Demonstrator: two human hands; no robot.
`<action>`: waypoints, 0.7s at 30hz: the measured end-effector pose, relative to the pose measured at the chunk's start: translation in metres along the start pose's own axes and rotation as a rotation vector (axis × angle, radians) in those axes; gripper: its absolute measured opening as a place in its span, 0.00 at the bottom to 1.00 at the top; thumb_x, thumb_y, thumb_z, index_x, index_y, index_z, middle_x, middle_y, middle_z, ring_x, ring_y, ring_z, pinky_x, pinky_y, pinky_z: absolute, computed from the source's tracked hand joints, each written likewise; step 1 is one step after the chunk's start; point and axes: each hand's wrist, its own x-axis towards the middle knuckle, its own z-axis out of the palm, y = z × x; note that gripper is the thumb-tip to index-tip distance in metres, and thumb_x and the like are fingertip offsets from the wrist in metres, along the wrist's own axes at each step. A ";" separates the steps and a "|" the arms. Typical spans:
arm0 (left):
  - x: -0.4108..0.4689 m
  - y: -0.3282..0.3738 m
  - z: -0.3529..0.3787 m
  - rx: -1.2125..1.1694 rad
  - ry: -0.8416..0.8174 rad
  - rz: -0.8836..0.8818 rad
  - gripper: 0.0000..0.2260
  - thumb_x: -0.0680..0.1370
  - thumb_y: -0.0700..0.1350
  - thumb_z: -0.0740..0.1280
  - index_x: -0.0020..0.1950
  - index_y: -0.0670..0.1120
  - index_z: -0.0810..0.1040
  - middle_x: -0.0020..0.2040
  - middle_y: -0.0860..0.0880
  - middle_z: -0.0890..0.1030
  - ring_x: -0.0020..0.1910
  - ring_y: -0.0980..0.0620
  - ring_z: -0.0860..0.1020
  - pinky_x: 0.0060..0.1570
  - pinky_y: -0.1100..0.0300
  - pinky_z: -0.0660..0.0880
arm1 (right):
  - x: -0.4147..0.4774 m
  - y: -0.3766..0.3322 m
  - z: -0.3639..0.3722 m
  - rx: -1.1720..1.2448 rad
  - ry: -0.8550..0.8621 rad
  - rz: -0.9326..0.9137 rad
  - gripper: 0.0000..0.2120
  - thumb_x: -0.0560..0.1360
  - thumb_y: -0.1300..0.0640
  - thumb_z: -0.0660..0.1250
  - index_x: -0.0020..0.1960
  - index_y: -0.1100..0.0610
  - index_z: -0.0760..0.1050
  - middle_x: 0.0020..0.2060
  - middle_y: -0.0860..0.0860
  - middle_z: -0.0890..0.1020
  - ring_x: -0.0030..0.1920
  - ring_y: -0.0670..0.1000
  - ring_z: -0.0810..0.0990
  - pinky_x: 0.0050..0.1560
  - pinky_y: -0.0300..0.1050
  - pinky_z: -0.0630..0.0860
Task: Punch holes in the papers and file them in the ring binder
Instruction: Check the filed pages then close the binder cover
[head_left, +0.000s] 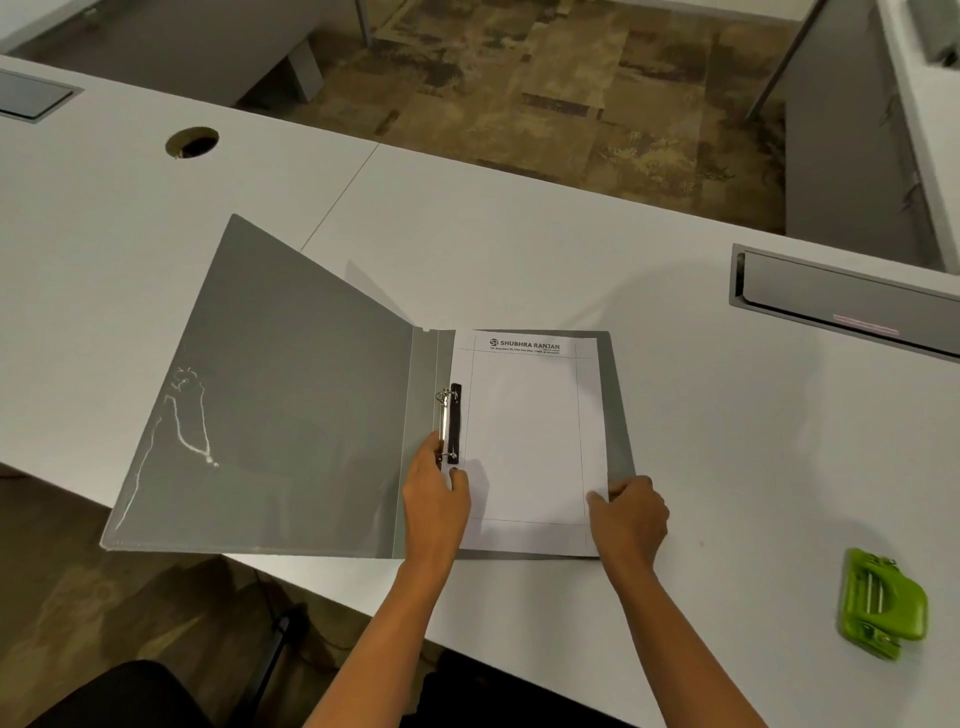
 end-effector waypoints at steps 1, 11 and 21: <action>0.000 0.000 -0.001 -0.005 -0.001 0.000 0.20 0.78 0.40 0.64 0.70 0.43 0.67 0.65 0.44 0.75 0.64 0.45 0.74 0.64 0.50 0.69 | 0.001 0.000 -0.004 0.032 0.009 -0.023 0.10 0.71 0.60 0.72 0.47 0.65 0.75 0.45 0.61 0.81 0.43 0.57 0.78 0.49 0.50 0.77; -0.002 0.013 -0.011 -0.050 -0.015 0.008 0.17 0.78 0.36 0.63 0.67 0.42 0.70 0.59 0.46 0.77 0.52 0.57 0.72 0.52 0.68 0.67 | 0.009 -0.004 -0.025 0.157 0.069 -0.062 0.06 0.68 0.62 0.74 0.41 0.65 0.81 0.38 0.60 0.84 0.35 0.53 0.77 0.48 0.49 0.78; -0.003 0.021 -0.018 -0.103 -0.005 -0.021 0.17 0.78 0.37 0.63 0.67 0.42 0.71 0.59 0.45 0.77 0.52 0.56 0.72 0.55 0.65 0.67 | -0.002 -0.008 -0.029 0.084 0.105 -0.129 0.05 0.75 0.61 0.67 0.48 0.63 0.77 0.42 0.59 0.82 0.38 0.52 0.75 0.43 0.45 0.73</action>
